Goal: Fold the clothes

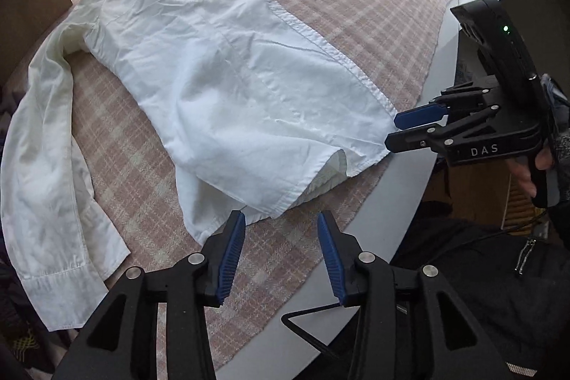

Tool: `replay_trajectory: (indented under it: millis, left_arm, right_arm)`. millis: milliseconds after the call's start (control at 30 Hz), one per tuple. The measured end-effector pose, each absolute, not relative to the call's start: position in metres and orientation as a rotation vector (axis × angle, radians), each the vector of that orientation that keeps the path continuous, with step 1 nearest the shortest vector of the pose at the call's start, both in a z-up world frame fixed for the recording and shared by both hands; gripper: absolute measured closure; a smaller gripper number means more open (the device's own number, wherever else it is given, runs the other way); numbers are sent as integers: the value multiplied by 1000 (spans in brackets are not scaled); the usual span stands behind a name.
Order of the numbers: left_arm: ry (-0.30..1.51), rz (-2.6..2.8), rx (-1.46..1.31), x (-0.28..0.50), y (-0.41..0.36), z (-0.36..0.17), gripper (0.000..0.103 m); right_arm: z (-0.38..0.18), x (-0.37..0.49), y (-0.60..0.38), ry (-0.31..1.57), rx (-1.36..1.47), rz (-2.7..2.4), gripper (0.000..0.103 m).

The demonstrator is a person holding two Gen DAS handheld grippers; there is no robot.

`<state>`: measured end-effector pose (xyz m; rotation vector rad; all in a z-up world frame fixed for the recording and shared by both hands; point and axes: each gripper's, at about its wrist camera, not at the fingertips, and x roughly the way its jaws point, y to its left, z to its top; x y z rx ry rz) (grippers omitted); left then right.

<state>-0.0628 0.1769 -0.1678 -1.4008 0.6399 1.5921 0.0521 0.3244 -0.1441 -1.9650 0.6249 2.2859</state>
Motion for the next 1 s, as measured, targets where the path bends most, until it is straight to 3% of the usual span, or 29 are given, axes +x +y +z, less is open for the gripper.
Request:
replay_trajectory:
  millis: [100,133,167,400,567,800,900,1000]
  left_arm:
    - [709,1638,-1387,-67,181,-173,66]
    - [725,1652,-1384,-69,181,-174,81]
    - [740,1665,-1380,-72,181,-175,102]
    - [880,1695,-1313,-79,178,-172,102]
    - [888,1567,-1491,-76,158,-211,95]
    - [815,1618,-1389,-94,148,-153,89]
    - [722,1707,-1307,-118,175,-153,89]
    - [648,1688,-1371,-129,198,-193,89]
  right_arm:
    - [-141,50,321,616,-1956,2313,64]
    - [-140,49,321,609,-1951,2318,64]
    - [-141,49,322,605,-1944,2319,64]
    - [-160,47,334,634,-1910,2274,64]
    - [-160,39,331,515,-1951,2249,64]
    - [-121,21,328,412,-1785,2397,64]
    - [-136,0,326,376,-1780,2419,81]
    - [-161,-1,326,283,-1851,2392,84]
